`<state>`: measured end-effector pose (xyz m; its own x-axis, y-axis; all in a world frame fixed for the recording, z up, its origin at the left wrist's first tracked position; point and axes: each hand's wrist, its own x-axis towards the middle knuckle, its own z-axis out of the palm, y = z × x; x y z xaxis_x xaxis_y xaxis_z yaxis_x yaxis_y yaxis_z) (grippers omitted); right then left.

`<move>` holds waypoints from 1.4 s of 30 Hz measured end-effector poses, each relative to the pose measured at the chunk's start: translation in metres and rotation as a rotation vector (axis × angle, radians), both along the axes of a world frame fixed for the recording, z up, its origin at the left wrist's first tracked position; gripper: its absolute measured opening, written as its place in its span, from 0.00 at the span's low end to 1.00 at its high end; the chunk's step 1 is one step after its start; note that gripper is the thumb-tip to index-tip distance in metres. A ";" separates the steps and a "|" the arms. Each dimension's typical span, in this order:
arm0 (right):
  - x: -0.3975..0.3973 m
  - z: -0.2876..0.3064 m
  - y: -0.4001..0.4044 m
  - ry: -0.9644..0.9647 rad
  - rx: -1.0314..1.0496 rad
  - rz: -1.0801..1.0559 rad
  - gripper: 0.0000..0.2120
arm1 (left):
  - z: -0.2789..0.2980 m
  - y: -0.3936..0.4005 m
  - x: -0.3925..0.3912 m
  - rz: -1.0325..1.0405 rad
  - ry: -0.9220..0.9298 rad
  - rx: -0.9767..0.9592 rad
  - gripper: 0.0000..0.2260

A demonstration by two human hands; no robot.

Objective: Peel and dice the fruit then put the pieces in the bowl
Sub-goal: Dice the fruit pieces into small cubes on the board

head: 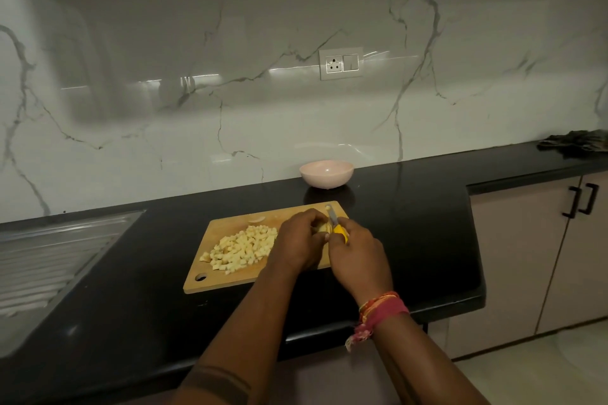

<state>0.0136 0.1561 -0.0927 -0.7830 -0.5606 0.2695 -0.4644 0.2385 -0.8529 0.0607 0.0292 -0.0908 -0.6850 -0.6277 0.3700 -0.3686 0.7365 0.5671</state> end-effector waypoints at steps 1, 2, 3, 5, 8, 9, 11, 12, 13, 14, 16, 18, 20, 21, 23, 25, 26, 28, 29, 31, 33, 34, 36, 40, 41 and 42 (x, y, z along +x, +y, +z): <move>0.000 0.000 0.000 0.012 0.005 0.003 0.20 | 0.000 0.000 0.001 -0.001 0.019 -0.012 0.13; 0.001 0.000 0.001 0.024 0.012 0.006 0.20 | 0.000 -0.001 0.003 0.004 0.045 -0.019 0.12; 0.002 0.000 0.001 0.040 0.022 0.008 0.20 | 0.000 -0.002 0.005 0.017 0.064 -0.023 0.11; 0.004 0.000 0.000 0.083 0.060 0.013 0.21 | -0.002 -0.005 0.010 0.053 0.050 -0.053 0.12; 0.006 0.001 -0.001 0.127 0.121 0.020 0.22 | -0.006 -0.012 0.018 0.107 -0.015 -0.088 0.11; 0.007 0.001 -0.001 0.143 0.132 0.025 0.22 | -0.006 -0.013 0.020 0.125 -0.024 -0.092 0.09; 0.010 0.001 0.000 0.207 0.168 0.051 0.22 | -0.006 -0.015 0.024 0.147 -0.035 -0.092 0.07; 0.013 0.001 0.000 0.249 0.201 0.068 0.22 | -0.007 -0.015 0.026 0.148 -0.035 -0.092 0.07; 0.015 0.000 0.001 0.287 0.236 0.082 0.22 | -0.007 -0.016 0.027 0.149 -0.034 -0.093 0.07; 0.017 -0.001 0.001 0.315 0.268 0.090 0.23 | -0.007 -0.016 0.029 0.155 -0.030 -0.096 0.08; 0.019 -0.001 0.001 0.349 0.309 0.092 0.23 | -0.007 -0.018 0.032 0.176 -0.023 -0.089 0.11; 0.020 -0.002 0.000 0.366 0.322 0.090 0.24 | -0.009 -0.020 0.032 0.180 -0.061 -0.098 0.15; 0.020 -0.003 0.000 0.366 0.312 0.091 0.24 | -0.007 -0.019 0.031 0.188 -0.127 -0.131 0.16; 0.020 -0.003 0.000 0.364 0.303 0.092 0.24 | -0.006 -0.018 0.031 0.198 -0.143 -0.146 0.14; 0.020 -0.004 0.000 0.362 0.294 0.093 0.24 | -0.005 -0.017 0.030 0.204 -0.152 -0.161 0.08; 0.019 -0.005 0.000 0.360 0.294 0.087 0.24 | -0.005 -0.016 0.031 0.190 -0.148 -0.155 0.06; 0.018 -0.004 -0.001 0.358 0.292 0.084 0.24 | -0.005 -0.017 0.031 0.180 -0.137 -0.145 0.08; 0.019 -0.004 -0.001 0.363 0.283 0.087 0.24 | -0.004 -0.019 0.030 0.165 -0.108 -0.121 0.13; 0.019 -0.005 -0.001 0.369 0.282 0.090 0.24 | -0.004 -0.019 0.030 0.159 -0.095 -0.109 0.13; 0.019 -0.006 -0.001 0.379 0.284 0.097 0.24 | -0.003 -0.020 0.030 0.152 -0.096 -0.088 0.11; 0.019 -0.006 -0.002 0.391 0.290 0.091 0.25 | -0.003 -0.020 0.031 0.136 -0.106 -0.086 0.06; 0.020 -0.007 -0.002 0.402 0.298 0.089 0.25 | -0.004 -0.020 0.032 0.132 -0.112 -0.089 0.05; 0.021 -0.008 -0.002 0.419 0.310 0.096 0.26 | -0.004 -0.020 0.034 0.127 -0.120 -0.088 0.06; 0.022 -0.008 -0.004 0.462 0.314 0.131 0.26 | -0.004 -0.022 0.031 0.143 -0.101 -0.093 0.09; 0.022 -0.008 -0.004 0.478 0.318 0.139 0.27 | -0.005 -0.022 0.031 0.150 -0.098 -0.090 0.09; 0.022 -0.007 -0.005 0.491 0.319 0.150 0.26 | -0.005 -0.023 0.031 0.158 -0.093 -0.084 0.09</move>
